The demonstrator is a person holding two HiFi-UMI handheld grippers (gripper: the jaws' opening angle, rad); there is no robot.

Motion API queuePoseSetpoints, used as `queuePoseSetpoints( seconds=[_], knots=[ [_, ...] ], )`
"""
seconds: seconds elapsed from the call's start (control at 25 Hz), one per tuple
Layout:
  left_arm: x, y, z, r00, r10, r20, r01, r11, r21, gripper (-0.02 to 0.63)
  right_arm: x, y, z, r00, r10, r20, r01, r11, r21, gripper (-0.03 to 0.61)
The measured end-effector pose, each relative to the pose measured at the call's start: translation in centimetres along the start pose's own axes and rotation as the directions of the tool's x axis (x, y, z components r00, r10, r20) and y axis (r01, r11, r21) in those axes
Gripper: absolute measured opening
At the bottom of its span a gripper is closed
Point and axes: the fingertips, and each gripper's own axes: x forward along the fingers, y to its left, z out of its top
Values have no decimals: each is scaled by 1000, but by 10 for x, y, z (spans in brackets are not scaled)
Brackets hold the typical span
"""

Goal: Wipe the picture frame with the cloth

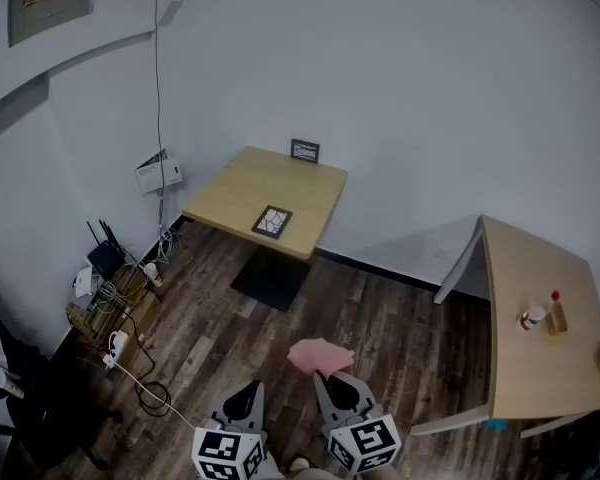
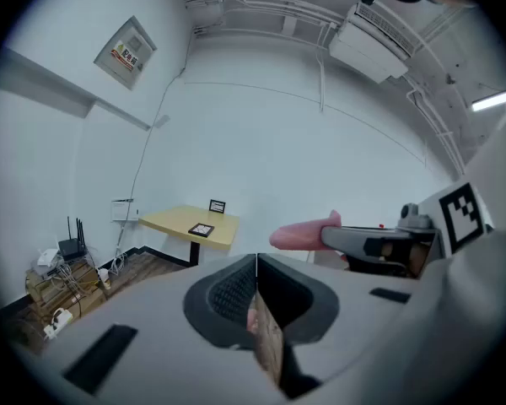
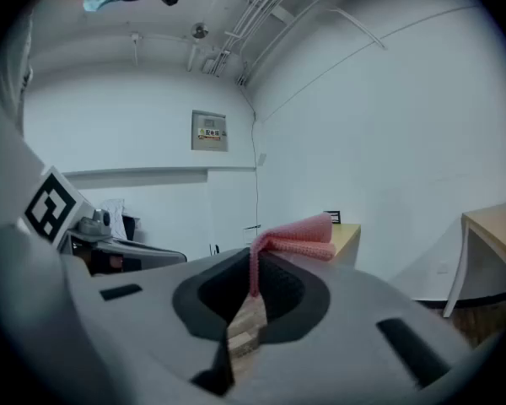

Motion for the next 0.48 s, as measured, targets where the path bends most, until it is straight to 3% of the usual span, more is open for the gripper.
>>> queuePoseSetpoints(
  seconds=[0.48],
  knots=[
    [-35, -26, -18, 999, 8, 33, -6, 997, -73, 5, -41, 10, -1, 1000, -4, 27, 4, 1000, -3, 11]
  ],
)
